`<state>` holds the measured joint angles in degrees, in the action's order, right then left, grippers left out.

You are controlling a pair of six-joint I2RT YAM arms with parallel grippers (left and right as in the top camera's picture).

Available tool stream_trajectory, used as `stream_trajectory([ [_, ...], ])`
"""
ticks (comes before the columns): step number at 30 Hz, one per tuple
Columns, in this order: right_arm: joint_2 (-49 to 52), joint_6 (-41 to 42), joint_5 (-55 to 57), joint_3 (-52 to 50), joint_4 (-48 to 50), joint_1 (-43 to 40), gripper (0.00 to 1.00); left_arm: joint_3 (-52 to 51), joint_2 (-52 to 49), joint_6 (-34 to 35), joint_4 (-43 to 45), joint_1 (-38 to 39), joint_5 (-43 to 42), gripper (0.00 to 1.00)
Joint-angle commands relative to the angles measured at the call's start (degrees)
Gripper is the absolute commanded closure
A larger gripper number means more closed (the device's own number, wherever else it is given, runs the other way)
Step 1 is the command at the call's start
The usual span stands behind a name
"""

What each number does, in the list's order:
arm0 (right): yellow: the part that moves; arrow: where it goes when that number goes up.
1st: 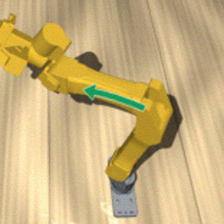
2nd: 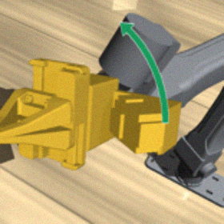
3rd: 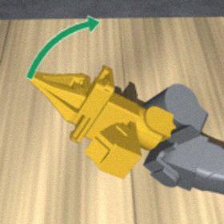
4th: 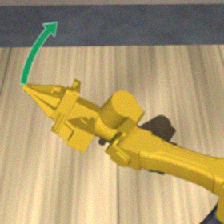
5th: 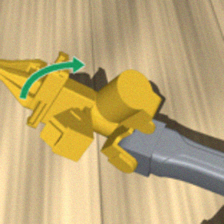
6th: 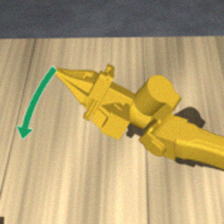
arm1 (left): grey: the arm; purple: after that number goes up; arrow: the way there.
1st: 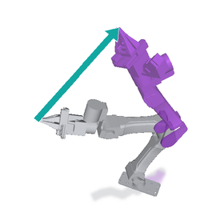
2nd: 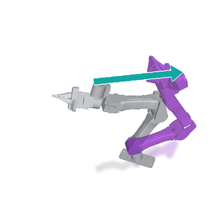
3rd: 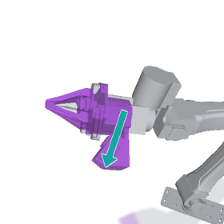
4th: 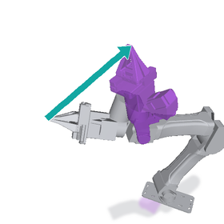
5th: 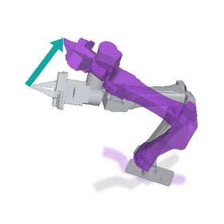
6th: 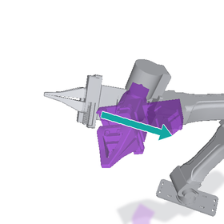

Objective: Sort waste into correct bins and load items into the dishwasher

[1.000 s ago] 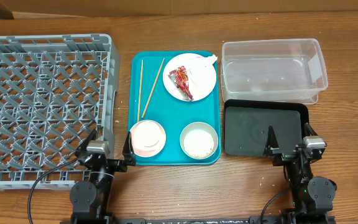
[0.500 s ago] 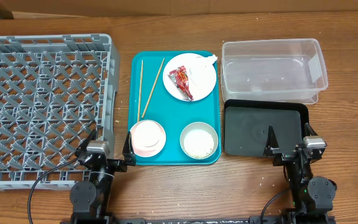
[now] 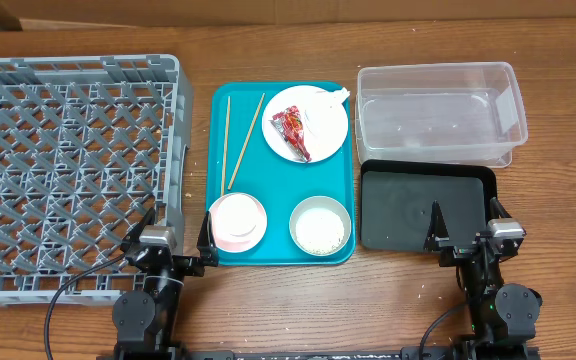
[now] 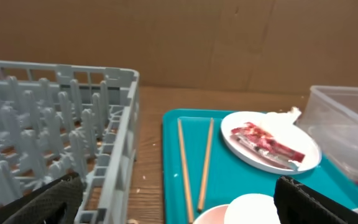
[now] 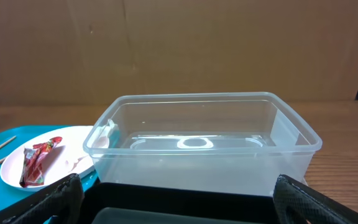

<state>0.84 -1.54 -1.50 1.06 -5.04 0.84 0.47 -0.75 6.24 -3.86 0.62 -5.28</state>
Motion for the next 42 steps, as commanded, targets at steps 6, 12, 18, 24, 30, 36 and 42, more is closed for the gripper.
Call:
stream_trajectory([
  [6,-0.5,8.8,-5.6,-0.6,0.9,0.3,0.00,-0.2,0.1,-5.6,0.2,-0.2,12.9,0.00],
  [12,-0.5,27.2,-6.4,-0.6,0.9,0.3,0.00,-0.2,0.1,0.0,0.0,-0.2,3.1,0.00],
  [18,-0.5,30.3,-18.8,-0.5,1.8,0.3,0.00,-0.2,0.1,17.5,1.4,-0.2,-8.5,0.00],
  [24,-0.4,30.3,-29.3,4.9,-0.3,0.3,0.00,1.7,0.1,19.5,8.3,-0.2,-17.9,0.00],
  [30,4.1,22.2,-29.0,18.0,-14.1,0.3,0.00,13.5,-2.0,18.9,4.6,-0.2,-16.4,0.00],
  [36,19.9,16.3,-25.5,37.4,-38.0,0.3,0.00,30.8,-14.5,18.7,-15.3,-0.2,-24.6,0.00],
  [42,40.7,16.2,-25.5,58.6,-55.9,0.3,0.00,51.0,-30.7,14.4,-34.6,-0.2,-31.7,0.00],
])
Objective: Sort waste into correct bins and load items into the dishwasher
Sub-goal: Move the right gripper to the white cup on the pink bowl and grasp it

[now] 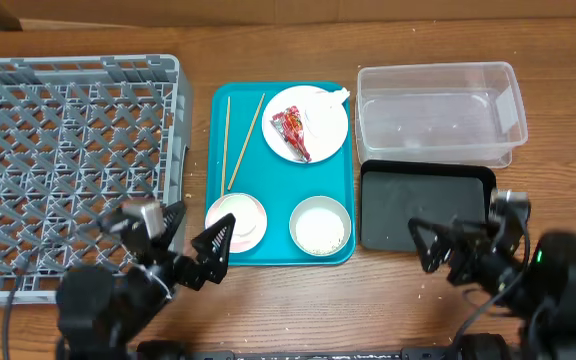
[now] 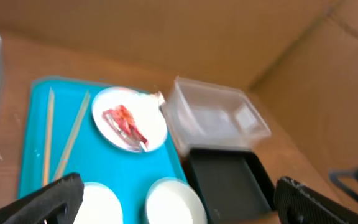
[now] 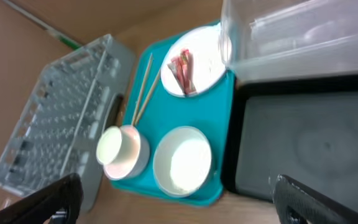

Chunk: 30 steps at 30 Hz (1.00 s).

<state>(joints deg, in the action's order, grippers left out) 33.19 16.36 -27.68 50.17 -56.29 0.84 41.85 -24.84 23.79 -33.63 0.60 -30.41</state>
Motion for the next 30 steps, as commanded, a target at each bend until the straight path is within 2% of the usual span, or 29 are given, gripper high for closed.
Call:
stream_trajectory([
  [1,11.3,-1.7,0.8,12.6,-7.7,0.3,0.01,12.6,-8.8,-4.4,-7.3,-0.2,-7.0,0.00],
  [5,22.9,-1.6,3.7,23.5,-20.5,0.3,0.00,23.0,-15.1,-5.0,-15.2,-0.2,-7.8,0.00],
  [9,30.8,-1.6,0.8,26.1,-24.3,0.3,0.00,25.8,-16.7,-4.1,-15.1,-0.2,-11.7,0.00],
  [12,35.6,-1.6,3.0,26.1,-24.7,0.3,0.00,25.8,-16.9,-4.0,-14.1,-0.2,-11.6,0.00],
  [15,41.5,-1.6,5.8,26.1,-27.8,0.3,0.00,25.8,-17.2,-3.8,-15.6,-0.2,-8.3,0.00],
  [19,44.0,-1.9,5.7,26.1,-28.1,2.7,0.01,25.8,-18.9,-0.8,-24.4,-0.2,3.6,0.00],
  [23,41.9,-4.6,4.7,26.1,-25.1,10.2,0.01,26.1,-22.7,-0.8,-30.5,-0.2,11.2,0.00],
  [25,40.0,-4.6,4.8,26.1,-22.2,16.5,0.01,27.6,-24.9,-0.2,-33.2,-0.2,13.0,0.00],
  [30,39.9,0.8,4.7,26.1,-14.8,29.1,0.00,38.0,-29.1,-0.5,-41.5,-0.2,19.5,0.00],
])
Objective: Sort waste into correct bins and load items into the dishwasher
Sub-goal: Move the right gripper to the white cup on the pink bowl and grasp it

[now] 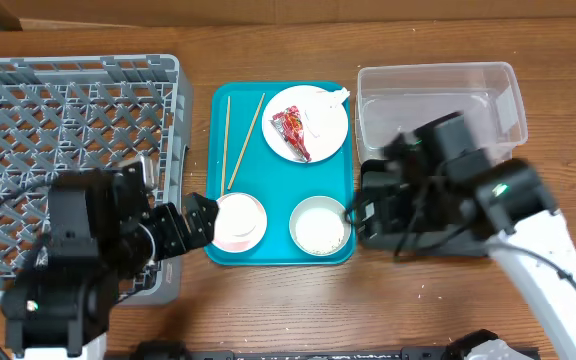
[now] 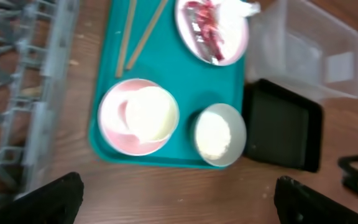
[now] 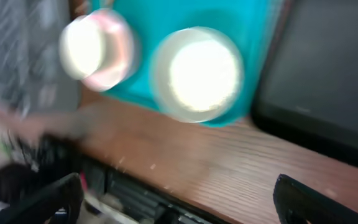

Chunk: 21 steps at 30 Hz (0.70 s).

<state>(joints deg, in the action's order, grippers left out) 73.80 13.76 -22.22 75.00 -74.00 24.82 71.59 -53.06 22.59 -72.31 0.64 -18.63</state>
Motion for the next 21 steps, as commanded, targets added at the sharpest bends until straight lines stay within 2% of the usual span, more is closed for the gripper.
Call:
stream_trajectory([
  [1,-0.3,5.1,-2.3,1.2,5.1,7.1,0.00,11.2,-1.4,0.1,-4.5,-0.2,9.8,0.00],
  [4,0.7,6.7,-5.7,1.2,11.3,11.3,0.00,19.1,-1.7,-2.0,-8.0,-0.2,13.6,0.00],
  [7,2.7,7.1,-5.4,1.2,18.0,15.1,0.00,24.5,-1.4,-3.8,-9.3,-0.2,13.6,0.00],
  [9,4.4,9.7,-2.7,1.2,20.0,16.9,0.00,27.0,-1.3,-3.7,-10.6,-0.2,12.9,0.00],
  [12,8.7,15.5,7.0,1.2,20.4,19.6,0.01,27.8,-0.9,-3.7,-12.2,-0.2,12.4,0.00],
  [14,12.2,16.5,11.2,1.2,20.8,20.4,0.05,27.7,-0.9,-3.8,-13.4,-0.2,12.5,0.00],
  [16,16.6,16.5,11.0,1.2,23.4,20.6,0.16,27.5,-0.9,-3.8,-14.0,-0.2,12.9,0.00],
  [21,21.8,16.3,10.6,1.2,29.5,20.7,0.28,27.5,-0.9,-3.8,-14.7,-0.2,12.9,0.00],
])
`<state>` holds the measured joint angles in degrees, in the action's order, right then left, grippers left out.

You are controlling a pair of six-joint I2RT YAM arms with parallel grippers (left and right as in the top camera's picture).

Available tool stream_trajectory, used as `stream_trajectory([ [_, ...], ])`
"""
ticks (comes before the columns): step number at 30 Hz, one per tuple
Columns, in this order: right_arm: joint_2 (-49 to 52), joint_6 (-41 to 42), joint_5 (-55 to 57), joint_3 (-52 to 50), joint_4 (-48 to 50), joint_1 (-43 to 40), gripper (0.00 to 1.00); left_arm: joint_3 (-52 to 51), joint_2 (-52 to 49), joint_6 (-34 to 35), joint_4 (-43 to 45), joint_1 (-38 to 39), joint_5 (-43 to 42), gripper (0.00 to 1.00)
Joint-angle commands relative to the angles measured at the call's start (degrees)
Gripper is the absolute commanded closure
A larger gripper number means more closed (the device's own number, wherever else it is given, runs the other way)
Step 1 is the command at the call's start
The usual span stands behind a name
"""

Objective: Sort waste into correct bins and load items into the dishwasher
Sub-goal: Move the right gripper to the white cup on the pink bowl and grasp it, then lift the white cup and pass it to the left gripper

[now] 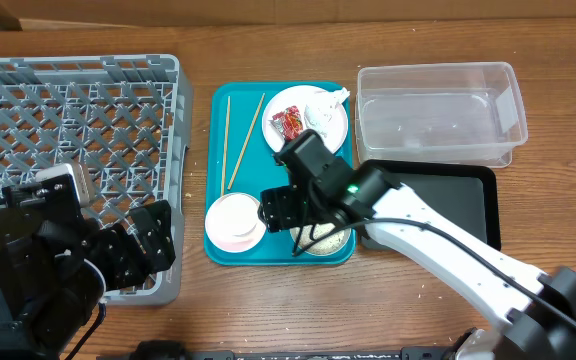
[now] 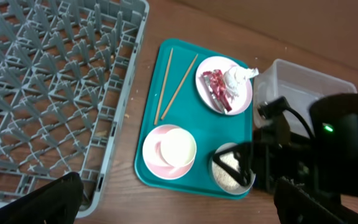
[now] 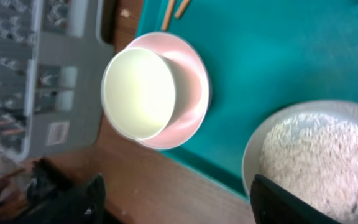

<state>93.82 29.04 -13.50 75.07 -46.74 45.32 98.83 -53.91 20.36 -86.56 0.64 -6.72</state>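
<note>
A teal tray [image 1: 278,180] holds two chopsticks [image 1: 236,140], a white plate [image 1: 328,125] with a red wrapper [image 1: 290,122] and a tissue, a pink plate with a cream cup [image 1: 233,222], and a grey bowl of rice [image 1: 330,242]. My right gripper [image 1: 290,212] hangs open just above the tray, between the cup [image 3: 140,93] and the rice bowl [image 3: 322,155], touching neither. My left gripper [image 2: 176,190] is open and high over the near right corner of the grey dish rack [image 1: 68,150]. Nothing is held.
A clear plastic bin [image 1: 438,115] stands at the back right. In front of it lies a black bin [image 1: 448,195], partly crossed by my right arm. The rack fills the left half of the wooden table.
My right gripper has moved left from the black bin's left edge to low over the tray, between cup and rice bowl. My left gripper now looks down from higher over the rack's corner.
Both grippers first rested open at the table's near edge, left by the tray and right by the black bin. Then both were raised and tilted toward the tray. Later the right one hung over the black bin's edge, and it is now over the tray. No object has moved.
</note>
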Motion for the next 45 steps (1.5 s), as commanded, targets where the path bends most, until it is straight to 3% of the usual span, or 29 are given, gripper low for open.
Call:
stream_trajectory([
  [1,2.4,1.0,1.8,1.1,2.9,0.4,0.31,0.3,0.0,-1.5,-0.6,-0.2,0.9,0.00],
  [3,3.5,1.0,1.4,1.1,4.1,1.1,0.34,0.3,0.0,-1.5,-0.7,-0.2,0.9,0.00],
  [6,5.0,1.0,2.2,1.1,5.6,2.3,0.48,0.3,0.0,-1.5,-1.0,-0.2,0.9,0.00],
  [10,9.8,1.1,4.9,1.1,9.5,4.0,0.50,0.3,0.0,-1.5,-1.6,-0.2,0.9,0.00],
  [17,11.2,1.0,5.0,1.1,12.5,4.0,0.61,0.3,0.0,-1.5,-2.7,-0.2,0.9,0.00],
  [21,11.9,1.0,5.2,1.1,12.4,4.0,0.78,0.3,0.0,-1.5,-3.0,-0.2,0.7,0.00],
  [27,12.7,1.0,5.0,1.1,11.0,4.0,0.95,0.3,-0.1,-1.5,-3.3,-0.2,0.7,0.00],
  [36,4.1,1.0,1.2,1.2,6.6,0.0,0.96,0.3,-0.3,-1.5,-3.0,-0.2,0.5,0.00],
  [43,-13.4,-6.9,-8.3,1.2,0.0,-8.0,0.96,0.0,-5.1,-8.7,1.0,-0.2,-15.3,0.00],
  [45,-17.9,-9.9,-14.8,1.2,-1.0,-11.2,0.96,0.0,-8.2,-10.7,1.6,-0.2,-24.0,0.00],
])
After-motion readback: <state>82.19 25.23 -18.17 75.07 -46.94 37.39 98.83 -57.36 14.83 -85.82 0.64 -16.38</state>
